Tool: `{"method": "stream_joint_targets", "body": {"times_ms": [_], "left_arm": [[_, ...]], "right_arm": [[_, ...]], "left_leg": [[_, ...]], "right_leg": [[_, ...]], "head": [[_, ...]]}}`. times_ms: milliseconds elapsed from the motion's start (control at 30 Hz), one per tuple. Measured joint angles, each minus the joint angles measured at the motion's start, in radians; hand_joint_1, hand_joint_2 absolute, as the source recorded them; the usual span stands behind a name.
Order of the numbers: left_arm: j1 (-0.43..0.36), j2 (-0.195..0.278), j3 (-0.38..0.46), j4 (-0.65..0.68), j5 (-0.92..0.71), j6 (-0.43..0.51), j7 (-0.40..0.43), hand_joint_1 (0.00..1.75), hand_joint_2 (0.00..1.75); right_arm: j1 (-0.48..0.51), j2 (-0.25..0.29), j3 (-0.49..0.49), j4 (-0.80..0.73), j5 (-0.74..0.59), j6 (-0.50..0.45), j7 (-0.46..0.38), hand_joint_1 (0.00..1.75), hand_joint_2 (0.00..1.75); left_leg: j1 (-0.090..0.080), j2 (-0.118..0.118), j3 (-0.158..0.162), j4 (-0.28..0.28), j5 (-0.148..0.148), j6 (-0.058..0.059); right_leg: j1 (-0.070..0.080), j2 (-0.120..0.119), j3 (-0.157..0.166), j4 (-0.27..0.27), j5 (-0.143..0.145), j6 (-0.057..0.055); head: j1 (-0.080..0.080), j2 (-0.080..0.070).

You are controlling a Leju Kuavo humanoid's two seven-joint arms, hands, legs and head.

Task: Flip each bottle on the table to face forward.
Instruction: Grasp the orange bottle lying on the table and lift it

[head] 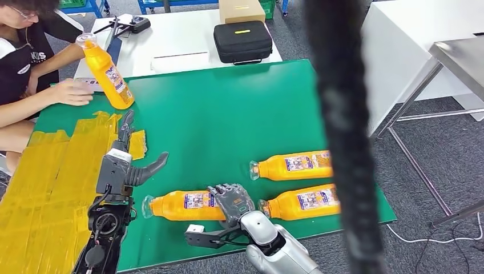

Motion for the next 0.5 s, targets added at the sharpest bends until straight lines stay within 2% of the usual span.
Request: {"method": "stream_joint_targets", "body": {"times_ms": [200,267,367,500], "left_arm": [[0.005,-0.006,0.0,-0.018,0.006,-0.001,-0.002,0.0,1.75],[0.009,-0.007,0.0,-0.023,0.021,-0.005,-0.007,0.0,1.75],[0.019,-0.01,0.0,-0.045,0.058,-0.012,-0.017,0.0,1.75],[0.038,-0.017,-0.006,-0.091,0.103,-0.012,-0.032,0.0,1.75]], "right_arm": [[0.007,0.019,-0.057,0.003,-0.039,-0.062,-0.021,1.75,1.75],[0.017,0.023,-0.077,-0.001,-0.072,-0.114,-0.043,1.75,1.75],[0.054,0.03,-0.14,-0.035,-0.168,-0.234,-0.113,1.75,1.75],[0.091,0.039,-0.238,-0.135,-0.315,-0.372,-0.247,1.75,1.75]], "left_leg": [[0.0,-0.001,0.0,0.0,0.003,0.001],[0.0,-0.001,-0.001,0.0,0.003,0.001],[0.0,-0.002,-0.004,0.0,0.003,0.002],[0.0,-0.002,-0.009,0.001,0.003,0.002]], "right_leg": [[0.0,0.0,0.0,0.0,0.003,-0.001],[0.0,0.0,0.0,0.0,0.003,0.0],[0.0,-0.001,-0.003,0.0,0.003,0.0],[0.0,-0.001,-0.007,0.001,0.003,0.0]], "head": [[0.0,0.0],[0.0,0.0],[0.0,0.0],[0.0,0.0]]}}
